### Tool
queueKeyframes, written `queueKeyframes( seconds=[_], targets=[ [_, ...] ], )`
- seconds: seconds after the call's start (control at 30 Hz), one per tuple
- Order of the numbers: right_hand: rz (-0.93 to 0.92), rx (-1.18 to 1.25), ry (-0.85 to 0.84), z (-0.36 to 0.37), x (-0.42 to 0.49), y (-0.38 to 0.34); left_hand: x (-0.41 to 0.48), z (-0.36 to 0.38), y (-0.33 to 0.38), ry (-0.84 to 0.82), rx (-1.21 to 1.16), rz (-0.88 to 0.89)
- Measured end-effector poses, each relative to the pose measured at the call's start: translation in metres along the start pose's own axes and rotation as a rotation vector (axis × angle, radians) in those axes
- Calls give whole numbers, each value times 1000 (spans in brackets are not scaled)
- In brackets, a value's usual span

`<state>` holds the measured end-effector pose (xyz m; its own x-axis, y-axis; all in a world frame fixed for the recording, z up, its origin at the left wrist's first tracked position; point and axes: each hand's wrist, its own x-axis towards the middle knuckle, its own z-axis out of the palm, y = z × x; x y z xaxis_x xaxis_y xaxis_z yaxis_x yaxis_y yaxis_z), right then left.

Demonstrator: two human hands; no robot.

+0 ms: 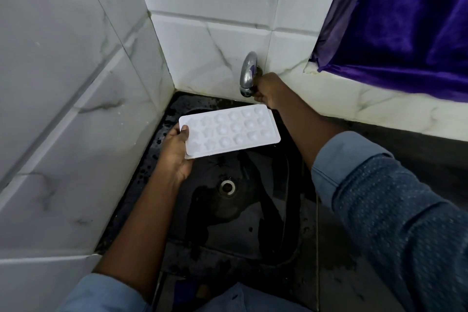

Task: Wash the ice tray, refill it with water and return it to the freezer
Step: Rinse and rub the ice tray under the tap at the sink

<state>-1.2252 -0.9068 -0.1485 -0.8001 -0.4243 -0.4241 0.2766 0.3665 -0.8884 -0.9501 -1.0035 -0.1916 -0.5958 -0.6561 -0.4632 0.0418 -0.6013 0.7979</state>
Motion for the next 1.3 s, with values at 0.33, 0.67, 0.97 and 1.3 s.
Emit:
queueKeyframes(
  seconds=[0.33,0.67,0.97,1.3],
  targets=[
    [132,-4,-168,-4,6,4,0,-9,2,39,-40,-9],
    [13,-237,20,4,-3,-14,5,-15,3,17,-83,19],
    [68,-253,-35,7,-4,-18,0,-15,2,8,-72,21],
    [78,-124,-114,-15,-13,-10,5,-11,-7,34,-10,-5]
  ],
)
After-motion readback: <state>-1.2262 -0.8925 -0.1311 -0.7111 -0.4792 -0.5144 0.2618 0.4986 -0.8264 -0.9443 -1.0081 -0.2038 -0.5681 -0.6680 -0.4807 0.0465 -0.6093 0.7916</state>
